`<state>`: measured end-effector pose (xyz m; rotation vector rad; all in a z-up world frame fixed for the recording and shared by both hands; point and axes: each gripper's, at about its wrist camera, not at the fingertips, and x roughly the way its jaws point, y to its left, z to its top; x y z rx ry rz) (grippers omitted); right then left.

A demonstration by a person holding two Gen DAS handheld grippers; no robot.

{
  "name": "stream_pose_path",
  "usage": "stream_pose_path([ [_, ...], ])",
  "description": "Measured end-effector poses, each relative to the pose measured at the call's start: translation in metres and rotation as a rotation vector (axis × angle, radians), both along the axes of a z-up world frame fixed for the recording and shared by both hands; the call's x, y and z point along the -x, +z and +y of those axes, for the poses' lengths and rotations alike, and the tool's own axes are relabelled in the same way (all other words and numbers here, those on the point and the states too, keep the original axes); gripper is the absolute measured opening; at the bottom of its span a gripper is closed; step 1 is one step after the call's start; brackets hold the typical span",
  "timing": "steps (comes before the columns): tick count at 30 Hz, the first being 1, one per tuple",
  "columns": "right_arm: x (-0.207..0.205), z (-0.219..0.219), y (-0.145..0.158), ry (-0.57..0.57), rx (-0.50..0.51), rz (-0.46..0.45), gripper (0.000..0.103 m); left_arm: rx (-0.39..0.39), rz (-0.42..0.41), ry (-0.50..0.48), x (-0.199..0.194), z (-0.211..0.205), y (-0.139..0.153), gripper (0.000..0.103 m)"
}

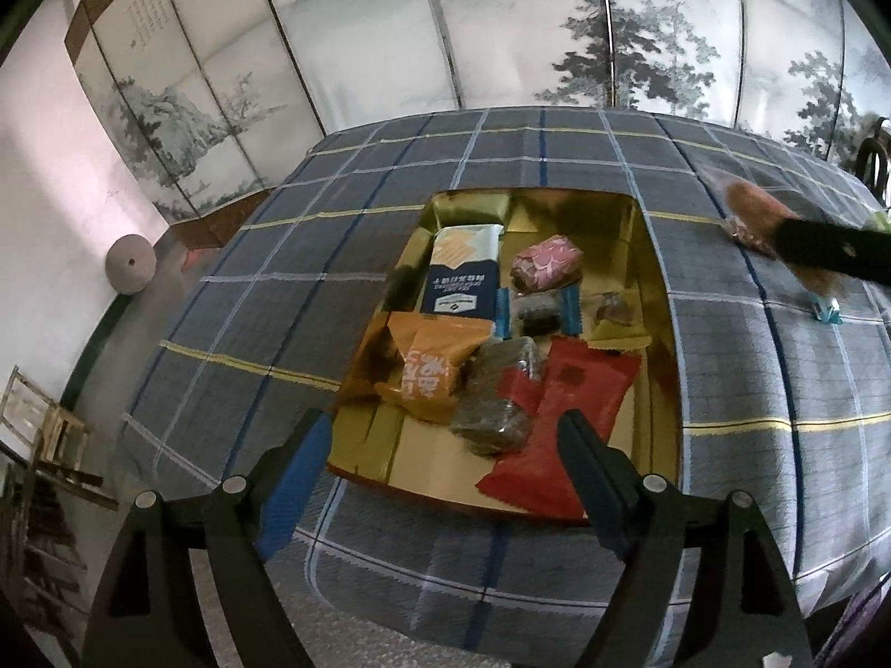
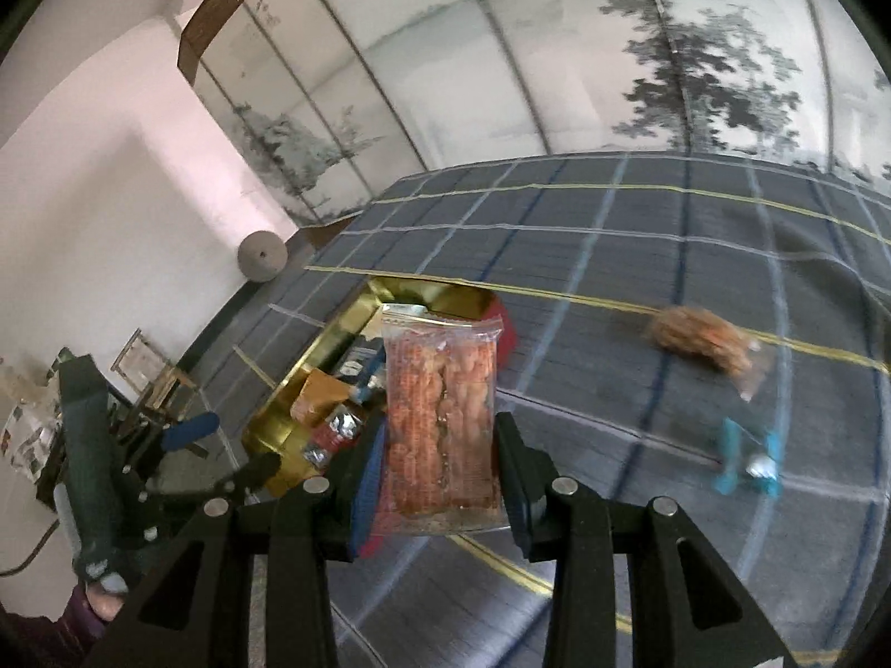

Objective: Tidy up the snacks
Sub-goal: 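Lower the orange peanut bag into the gold tin and open the right gripper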

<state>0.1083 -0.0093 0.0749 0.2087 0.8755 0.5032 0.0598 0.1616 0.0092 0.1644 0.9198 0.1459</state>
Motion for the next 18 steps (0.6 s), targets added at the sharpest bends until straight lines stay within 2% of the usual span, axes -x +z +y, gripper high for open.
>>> stream_pose_path([
  [12,-0.057,0.052,-0.02,0.015,-0.002,0.069,0.038,0.034,0.028,0.027,-0.005,0.02,-0.01,0.081],
  [18,-0.069,0.061,-0.032,0.001,0.01,0.09,0.038,0.047,0.038,0.037,-0.006,0.029,-0.014,0.081],
])
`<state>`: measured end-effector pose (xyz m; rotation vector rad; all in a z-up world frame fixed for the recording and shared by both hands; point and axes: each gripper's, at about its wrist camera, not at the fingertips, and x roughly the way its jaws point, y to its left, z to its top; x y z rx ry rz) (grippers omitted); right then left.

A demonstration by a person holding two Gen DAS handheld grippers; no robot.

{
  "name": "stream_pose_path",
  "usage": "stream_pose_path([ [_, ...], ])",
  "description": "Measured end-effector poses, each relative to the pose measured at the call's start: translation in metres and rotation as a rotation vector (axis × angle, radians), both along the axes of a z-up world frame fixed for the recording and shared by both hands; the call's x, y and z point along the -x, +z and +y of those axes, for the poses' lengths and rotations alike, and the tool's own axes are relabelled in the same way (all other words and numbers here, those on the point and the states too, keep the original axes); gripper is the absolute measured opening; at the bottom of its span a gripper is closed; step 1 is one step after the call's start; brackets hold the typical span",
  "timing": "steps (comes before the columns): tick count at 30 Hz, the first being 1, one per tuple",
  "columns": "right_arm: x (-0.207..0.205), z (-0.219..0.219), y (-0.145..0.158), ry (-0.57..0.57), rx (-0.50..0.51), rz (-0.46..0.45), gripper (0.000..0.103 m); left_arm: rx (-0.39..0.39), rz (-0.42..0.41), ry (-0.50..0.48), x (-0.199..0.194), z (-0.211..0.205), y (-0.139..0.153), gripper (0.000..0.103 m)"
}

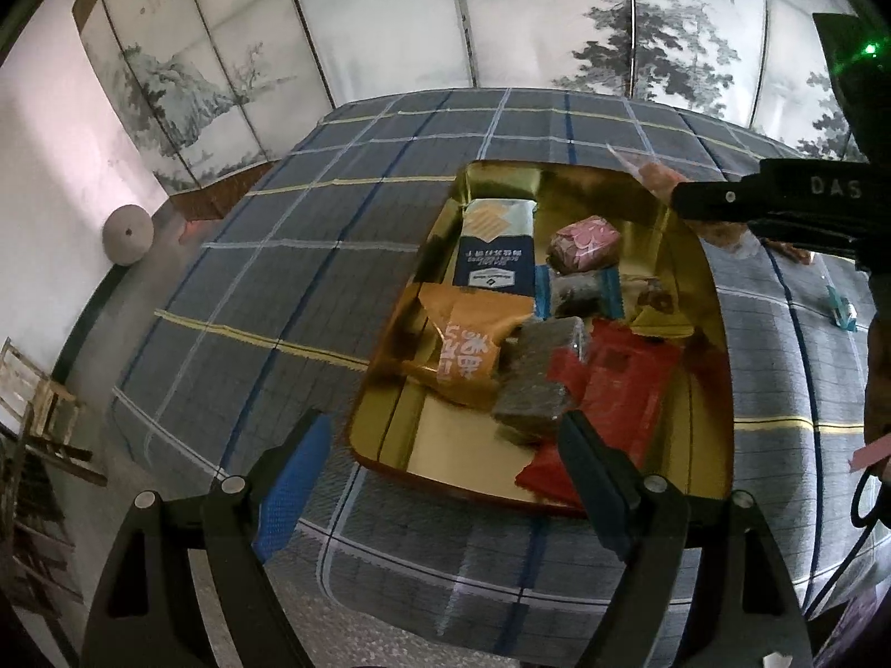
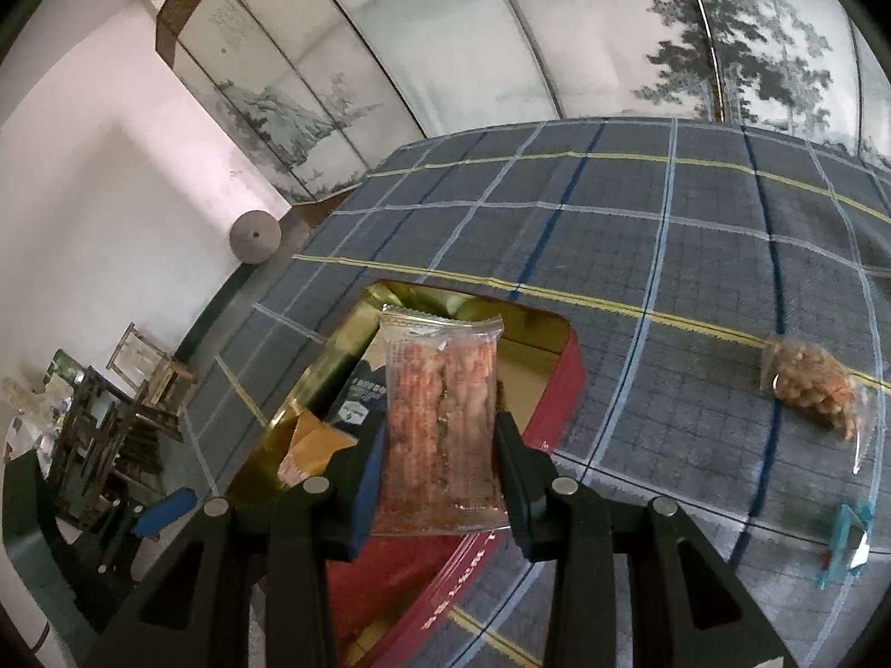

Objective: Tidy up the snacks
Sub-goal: 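Lower the orange peanut bag into the gold tin and open the right gripper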

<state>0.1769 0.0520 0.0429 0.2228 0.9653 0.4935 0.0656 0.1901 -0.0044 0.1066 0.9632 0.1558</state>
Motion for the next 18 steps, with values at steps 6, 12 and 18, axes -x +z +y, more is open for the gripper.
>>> stream_pose_path([
  [6,-0.008,0.004,-0.01,-0.013,0.012,0.026,0.038,0.01,0.009,0.007,-0.002,0.005,-0.004,0.081],
  [12,-0.013,0.007,-0.016,-0.026,0.019,0.042,0.038,0.018,0.018,0.012,-0.002,0.009,-0.008,0.081],
  [18,-0.013,0.008,-0.018,-0.025,0.011,0.051,0.038,0.026,0.025,0.02,-0.003,0.013,-0.01,0.081],
])
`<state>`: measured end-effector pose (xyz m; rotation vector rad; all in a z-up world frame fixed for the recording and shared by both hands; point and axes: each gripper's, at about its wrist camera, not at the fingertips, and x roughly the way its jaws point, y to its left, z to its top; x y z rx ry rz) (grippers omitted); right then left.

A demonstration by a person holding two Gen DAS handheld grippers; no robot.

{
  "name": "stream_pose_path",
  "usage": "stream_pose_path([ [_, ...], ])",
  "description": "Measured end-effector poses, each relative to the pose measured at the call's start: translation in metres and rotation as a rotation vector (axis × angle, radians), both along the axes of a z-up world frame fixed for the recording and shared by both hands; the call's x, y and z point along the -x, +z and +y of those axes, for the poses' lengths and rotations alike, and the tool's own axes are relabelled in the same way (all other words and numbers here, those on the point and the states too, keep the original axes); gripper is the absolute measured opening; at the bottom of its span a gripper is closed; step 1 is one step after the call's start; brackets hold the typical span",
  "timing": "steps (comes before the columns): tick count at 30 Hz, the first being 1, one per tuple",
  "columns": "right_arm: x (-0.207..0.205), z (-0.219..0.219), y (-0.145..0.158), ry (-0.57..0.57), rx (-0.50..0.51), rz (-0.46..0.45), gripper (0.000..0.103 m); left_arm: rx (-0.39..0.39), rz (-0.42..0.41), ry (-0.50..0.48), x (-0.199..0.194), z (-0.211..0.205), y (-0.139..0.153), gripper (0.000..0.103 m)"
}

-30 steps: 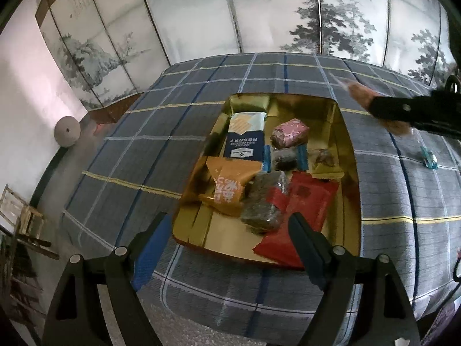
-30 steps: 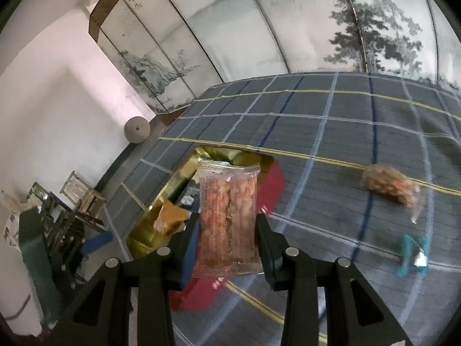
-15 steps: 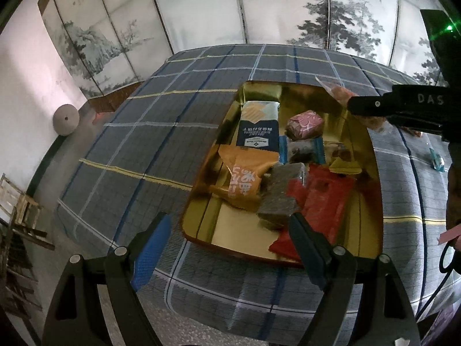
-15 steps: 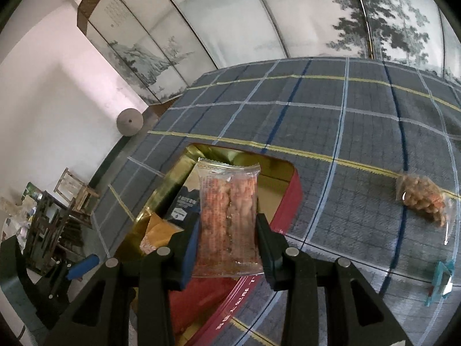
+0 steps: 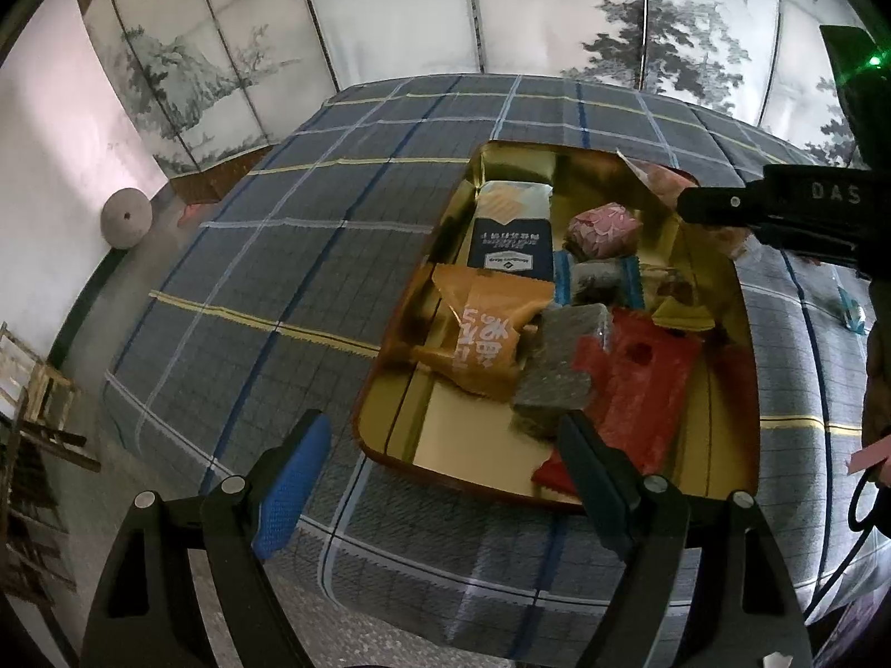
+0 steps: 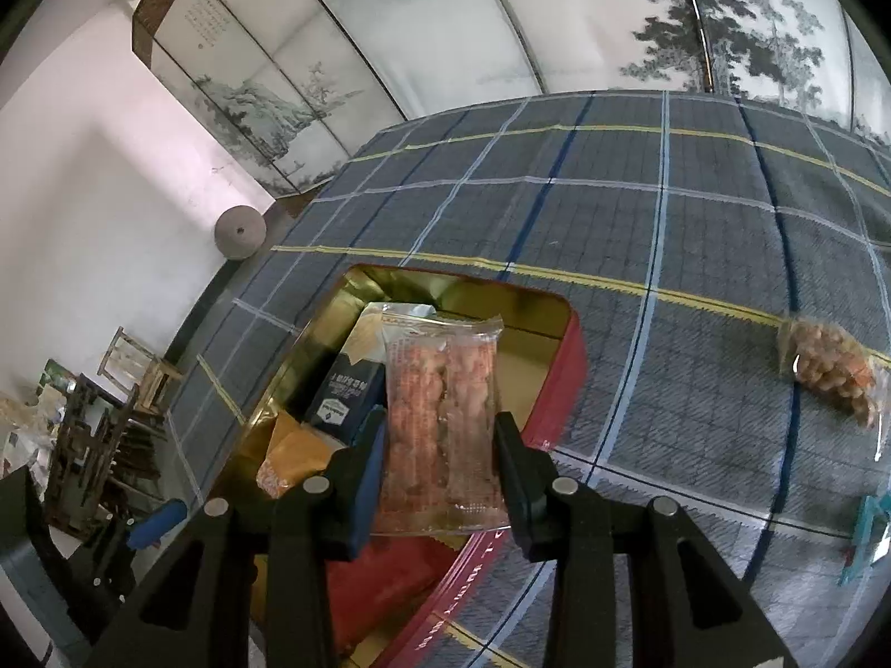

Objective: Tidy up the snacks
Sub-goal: 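Lower the orange peanut bag into the gold tin and open the right gripper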

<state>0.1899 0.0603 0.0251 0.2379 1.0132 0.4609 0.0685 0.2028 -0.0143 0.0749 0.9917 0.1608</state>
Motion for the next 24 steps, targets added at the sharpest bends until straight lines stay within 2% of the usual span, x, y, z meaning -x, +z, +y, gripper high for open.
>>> stream_pose_path([
  [13,0.003,-0.001,-0.001,0.004,-0.026,0.007,0.039,0.005,0.021,0.005,-0.002,0.002,-0.005,0.081],
  [16,0.006,-0.006,0.001,0.014,-0.08,0.008,0.04,-0.002,0.025,0.006,-0.001,-0.001,-0.005,0.081],
  [20,0.017,-0.011,0.008,0.041,-0.134,-0.022,0.039,-0.005,0.027,0.005,-0.001,-0.002,-0.005,0.081],
  [24,0.032,-0.02,0.017,0.058,-0.135,-0.06,0.039,-0.014,0.026,0.0,-0.001,-0.005,-0.004,0.081],
])
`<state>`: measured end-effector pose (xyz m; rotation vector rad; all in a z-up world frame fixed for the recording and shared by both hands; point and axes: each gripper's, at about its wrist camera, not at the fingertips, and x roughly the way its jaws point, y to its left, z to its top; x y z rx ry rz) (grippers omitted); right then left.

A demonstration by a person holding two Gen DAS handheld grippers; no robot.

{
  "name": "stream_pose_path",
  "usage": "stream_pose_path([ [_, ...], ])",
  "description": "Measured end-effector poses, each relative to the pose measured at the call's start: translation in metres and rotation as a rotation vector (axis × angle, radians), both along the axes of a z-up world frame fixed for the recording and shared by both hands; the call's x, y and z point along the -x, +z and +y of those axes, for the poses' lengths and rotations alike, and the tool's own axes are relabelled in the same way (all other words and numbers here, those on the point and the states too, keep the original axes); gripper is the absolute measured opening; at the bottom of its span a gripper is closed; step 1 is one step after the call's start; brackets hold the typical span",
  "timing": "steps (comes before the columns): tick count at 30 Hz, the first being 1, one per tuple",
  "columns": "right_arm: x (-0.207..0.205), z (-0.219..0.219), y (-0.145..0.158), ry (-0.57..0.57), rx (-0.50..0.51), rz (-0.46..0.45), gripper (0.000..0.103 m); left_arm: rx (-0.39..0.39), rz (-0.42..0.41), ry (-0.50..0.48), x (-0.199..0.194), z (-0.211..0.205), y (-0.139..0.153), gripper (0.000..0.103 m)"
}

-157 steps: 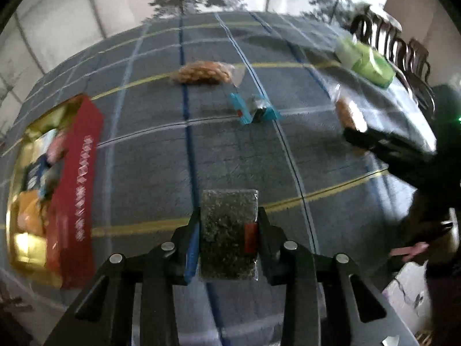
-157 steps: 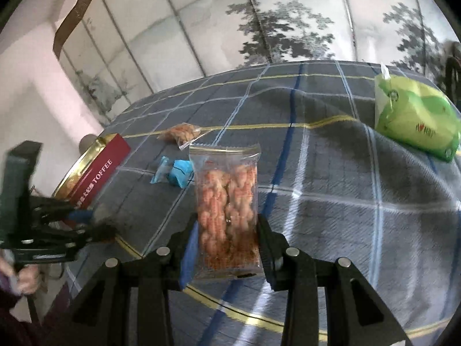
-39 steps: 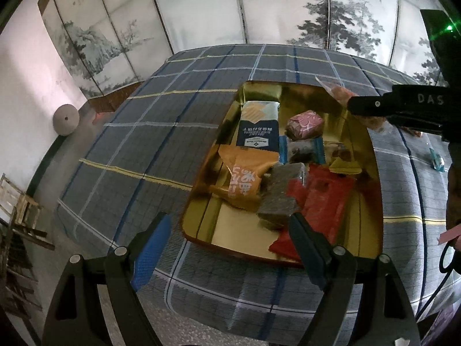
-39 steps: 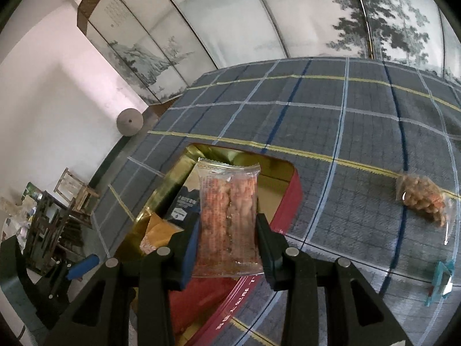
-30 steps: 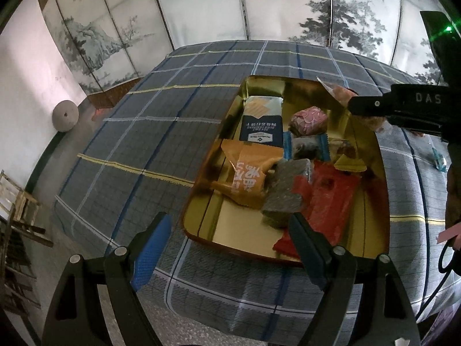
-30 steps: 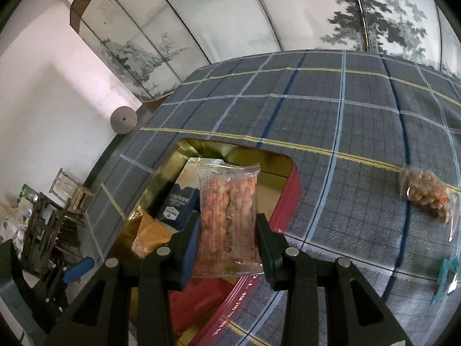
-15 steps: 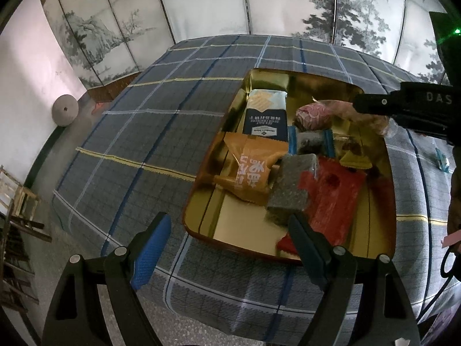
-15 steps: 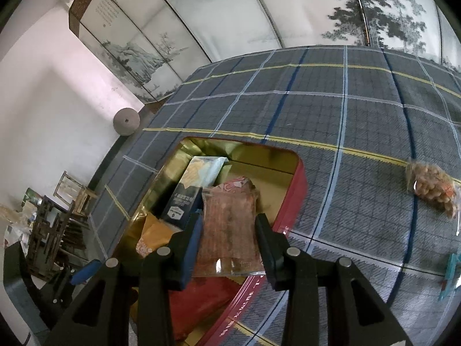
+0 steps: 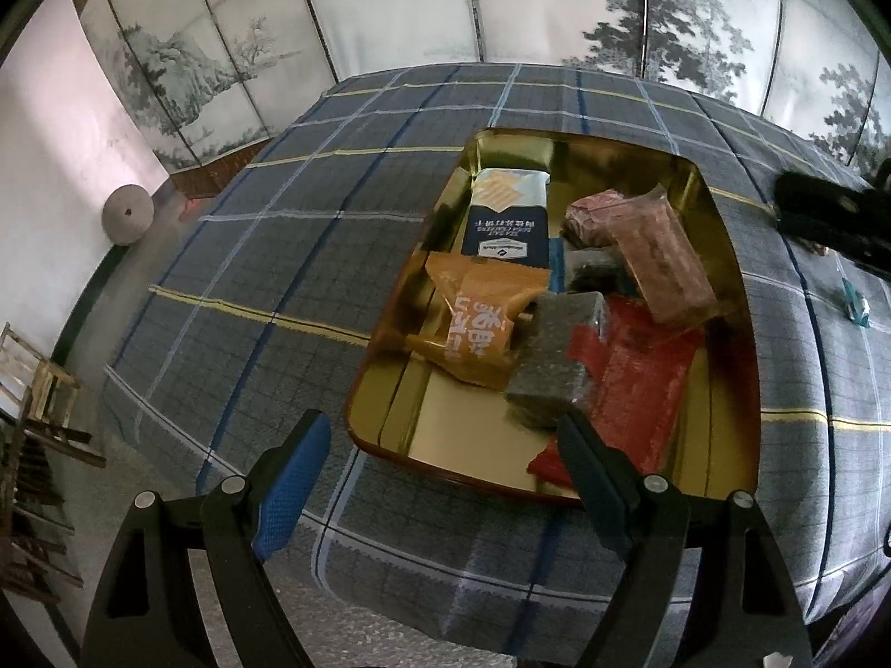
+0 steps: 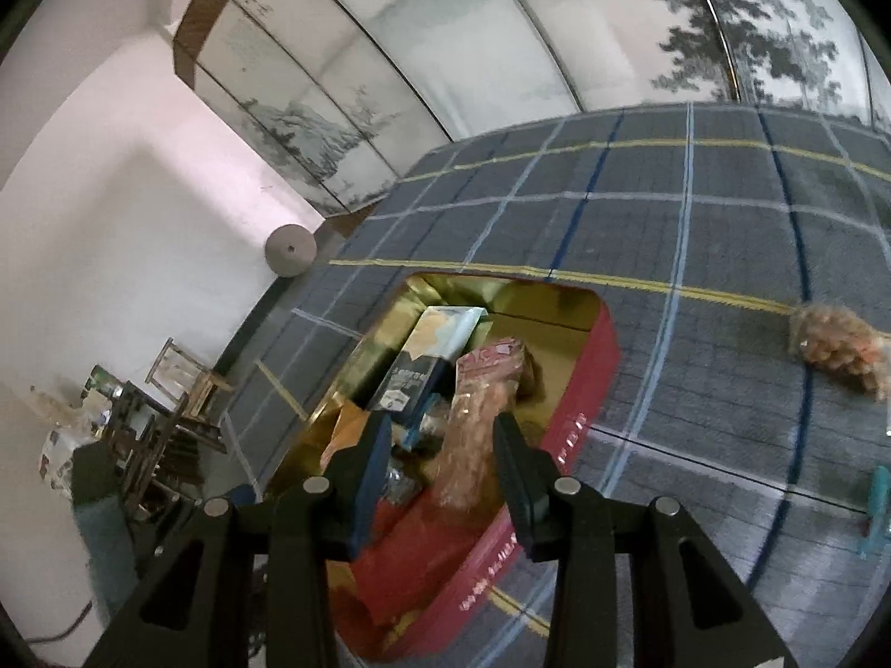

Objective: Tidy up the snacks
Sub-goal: 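Lower the orange peanut bag into the gold tin and open the right gripper, then grasp the blue-wrapped candy on the cloth with the right gripper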

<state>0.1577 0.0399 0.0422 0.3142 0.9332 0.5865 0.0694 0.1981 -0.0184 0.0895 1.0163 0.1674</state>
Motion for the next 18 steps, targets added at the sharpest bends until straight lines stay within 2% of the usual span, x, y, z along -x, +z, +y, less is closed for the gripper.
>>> stream_pose_path([
  [4,0.028,-0.034,0.011,-0.034,0.052,-0.071,0.039,-0.002,-0.007,-0.012,0.002,-0.005,0.004,0.081],
  [7,0.053,-0.078,0.014,-0.107,0.129,-0.111,0.039,-0.001,-0.013,-0.031,0.003,-0.014,0.009,0.081],
  [12,0.074,-0.147,0.001,-0.231,0.264,-0.089,0.039,-0.005,-0.013,-0.073,0.002,-0.035,0.015,0.081],
  [14,0.078,-0.173,-0.007,-0.269,0.259,-0.053,0.04,-0.009,-0.007,-0.092,0.002,-0.045,0.016,0.081],
  [18,0.077,-0.188,-0.015,-0.29,0.257,-0.048,0.04,-0.021,0.004,-0.118,0.001,-0.059,0.017,0.081],
])
